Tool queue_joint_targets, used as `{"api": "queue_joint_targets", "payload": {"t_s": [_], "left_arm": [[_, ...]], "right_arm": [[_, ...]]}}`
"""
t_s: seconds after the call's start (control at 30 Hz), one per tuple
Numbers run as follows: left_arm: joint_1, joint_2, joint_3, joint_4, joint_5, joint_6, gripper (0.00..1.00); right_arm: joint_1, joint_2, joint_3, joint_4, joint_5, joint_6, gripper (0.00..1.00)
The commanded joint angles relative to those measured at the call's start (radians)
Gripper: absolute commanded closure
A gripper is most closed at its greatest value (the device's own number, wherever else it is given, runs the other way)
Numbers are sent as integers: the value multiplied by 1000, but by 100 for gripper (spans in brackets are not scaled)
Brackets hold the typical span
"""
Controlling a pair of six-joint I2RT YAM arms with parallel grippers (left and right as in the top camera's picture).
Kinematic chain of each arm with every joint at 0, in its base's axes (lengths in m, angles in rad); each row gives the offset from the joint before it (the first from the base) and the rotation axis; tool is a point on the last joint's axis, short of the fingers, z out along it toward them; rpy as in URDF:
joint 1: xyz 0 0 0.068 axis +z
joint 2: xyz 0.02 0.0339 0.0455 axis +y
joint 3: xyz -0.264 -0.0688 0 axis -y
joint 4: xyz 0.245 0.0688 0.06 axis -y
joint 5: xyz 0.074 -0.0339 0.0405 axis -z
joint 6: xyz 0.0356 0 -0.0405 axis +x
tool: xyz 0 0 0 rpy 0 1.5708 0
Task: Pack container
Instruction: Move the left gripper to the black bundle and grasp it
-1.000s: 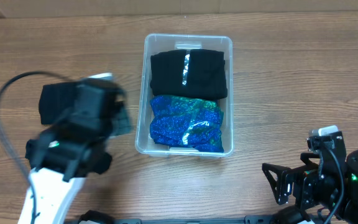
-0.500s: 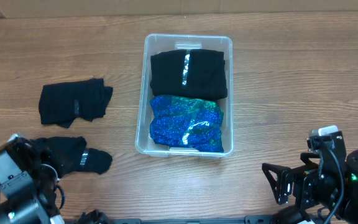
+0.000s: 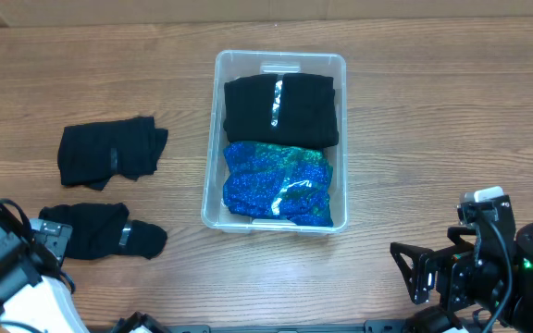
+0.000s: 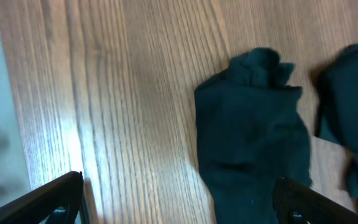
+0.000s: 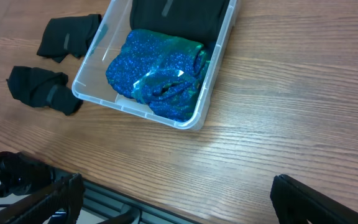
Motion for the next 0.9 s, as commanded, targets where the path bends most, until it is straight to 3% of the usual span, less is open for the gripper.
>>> {"api": "queue_joint_targets", "payload": {"t_s": [0.0, 0.13, 0.7, 0.73, 0.87], "left_arm": [[9, 129, -9, 81, 52, 34, 0], [62, 272, -9, 172, 187, 135, 0], [64, 757, -8, 507, 401, 251, 0], [64, 771, -8, 518, 399, 253, 4], [64, 791, -9, 551, 399, 273, 69]], "right_arm": [[0, -3, 2, 5, -2, -5, 0], [0, -3, 2, 5, -2, -5, 0], [0, -3, 2, 5, -2, -5, 0], [0, -3, 2, 5, -2, -5, 0], [0, -3, 2, 5, -2, -5, 0]]}}
